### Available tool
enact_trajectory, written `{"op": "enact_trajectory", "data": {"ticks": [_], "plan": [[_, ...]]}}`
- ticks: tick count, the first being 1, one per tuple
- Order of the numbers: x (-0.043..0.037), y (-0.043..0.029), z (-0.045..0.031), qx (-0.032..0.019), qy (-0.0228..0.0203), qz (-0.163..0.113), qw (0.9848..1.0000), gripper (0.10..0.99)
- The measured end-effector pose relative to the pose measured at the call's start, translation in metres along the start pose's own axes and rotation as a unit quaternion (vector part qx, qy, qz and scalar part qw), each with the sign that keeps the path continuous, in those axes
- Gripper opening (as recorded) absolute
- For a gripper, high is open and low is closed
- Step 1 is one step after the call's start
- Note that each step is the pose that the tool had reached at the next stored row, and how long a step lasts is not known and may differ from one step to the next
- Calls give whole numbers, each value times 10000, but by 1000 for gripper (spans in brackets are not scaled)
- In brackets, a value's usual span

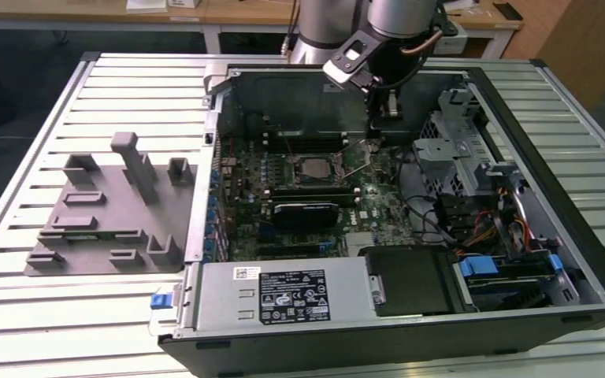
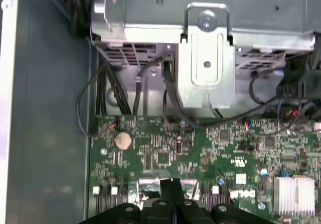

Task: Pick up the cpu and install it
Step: 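Close the cpu cover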

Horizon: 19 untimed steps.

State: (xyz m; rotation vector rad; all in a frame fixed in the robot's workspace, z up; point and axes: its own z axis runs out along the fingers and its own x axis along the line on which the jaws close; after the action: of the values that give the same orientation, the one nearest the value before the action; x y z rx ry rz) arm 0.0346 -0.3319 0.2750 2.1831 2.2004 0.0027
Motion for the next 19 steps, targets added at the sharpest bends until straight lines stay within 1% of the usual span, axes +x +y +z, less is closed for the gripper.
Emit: {"op": "enact_trajectory", "data": {"ticks": [5, 6, 11, 19], "plan": [[5, 107, 7, 1, 0, 0, 10000, 106], [5, 118, 7, 1, -1, -1, 10000, 106], [5, 121, 13, 1, 1, 0, 10000, 106], [8, 122, 110, 1, -6, -1, 10000, 106]]}}
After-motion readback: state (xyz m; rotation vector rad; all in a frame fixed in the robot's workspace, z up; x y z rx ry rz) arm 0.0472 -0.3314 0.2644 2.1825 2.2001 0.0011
